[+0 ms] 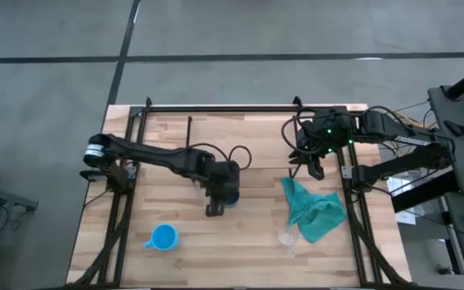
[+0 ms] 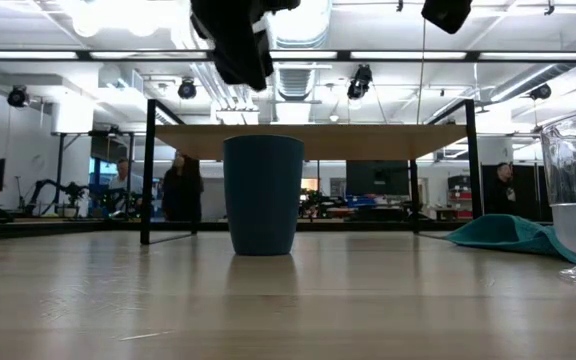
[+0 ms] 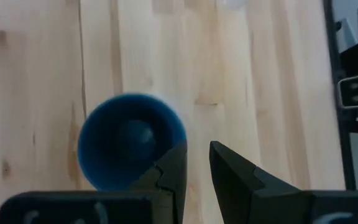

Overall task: Stack small to large cups/mugs on shelf
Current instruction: Put the dark blue plastic cup on the shelf

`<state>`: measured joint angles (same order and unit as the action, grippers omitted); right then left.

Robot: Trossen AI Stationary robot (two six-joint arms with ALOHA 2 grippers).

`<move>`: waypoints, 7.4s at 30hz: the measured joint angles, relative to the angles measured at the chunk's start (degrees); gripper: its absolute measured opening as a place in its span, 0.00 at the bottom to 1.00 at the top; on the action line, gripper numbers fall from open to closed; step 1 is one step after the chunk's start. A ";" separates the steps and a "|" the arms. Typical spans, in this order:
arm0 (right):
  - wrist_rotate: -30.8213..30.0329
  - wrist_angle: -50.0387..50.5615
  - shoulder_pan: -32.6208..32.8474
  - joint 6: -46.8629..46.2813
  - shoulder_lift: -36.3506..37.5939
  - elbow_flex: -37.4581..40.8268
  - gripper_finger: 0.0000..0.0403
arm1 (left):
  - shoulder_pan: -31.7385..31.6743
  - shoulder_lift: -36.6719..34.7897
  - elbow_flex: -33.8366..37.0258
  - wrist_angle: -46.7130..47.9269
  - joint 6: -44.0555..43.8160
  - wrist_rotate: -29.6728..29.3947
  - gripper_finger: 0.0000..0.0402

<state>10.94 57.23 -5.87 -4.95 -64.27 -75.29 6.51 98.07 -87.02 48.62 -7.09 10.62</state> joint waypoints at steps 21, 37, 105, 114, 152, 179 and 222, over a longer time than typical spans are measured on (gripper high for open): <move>-0.51 -15.43 10.23 9.49 -21.69 -0.04 0.21 | -0.05 -22.16 -3.02 -4.45 -1.49 -17.17 0.14; -3.54 -18.21 13.69 17.64 -41.26 -14.73 0.21 | -0.05 -26.02 -2.95 -3.89 2.01 -17.54 0.14; -10.53 -13.35 16.72 32.13 -51.08 -18.16 0.16 | -0.06 -32.88 -2.99 -12.74 6.05 -17.36 0.14; -10.90 -13.21 16.72 31.88 -51.12 -16.68 0.03 | -0.05 -33.40 -2.99 -14.49 6.56 -17.32 0.14; -18.73 12.92 4.22 8.15 -40.26 -46.75 0.02 | -0.05 -33.00 -6.48 -15.98 6.47 -17.54 0.14; -12.45 17.48 1.99 24.54 -56.60 -59.58 0.02 | -0.14 -32.82 -10.99 -14.61 12.44 -17.61 0.14; -17.86 26.16 0.84 3.89 -29.73 -28.87 0.02 | -0.12 -33.05 -10.86 -14.59 12.37 -17.56 0.14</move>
<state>-6.92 83.39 -5.03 -1.06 -94.00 -104.16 6.39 65.01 -97.89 34.02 5.27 -6.94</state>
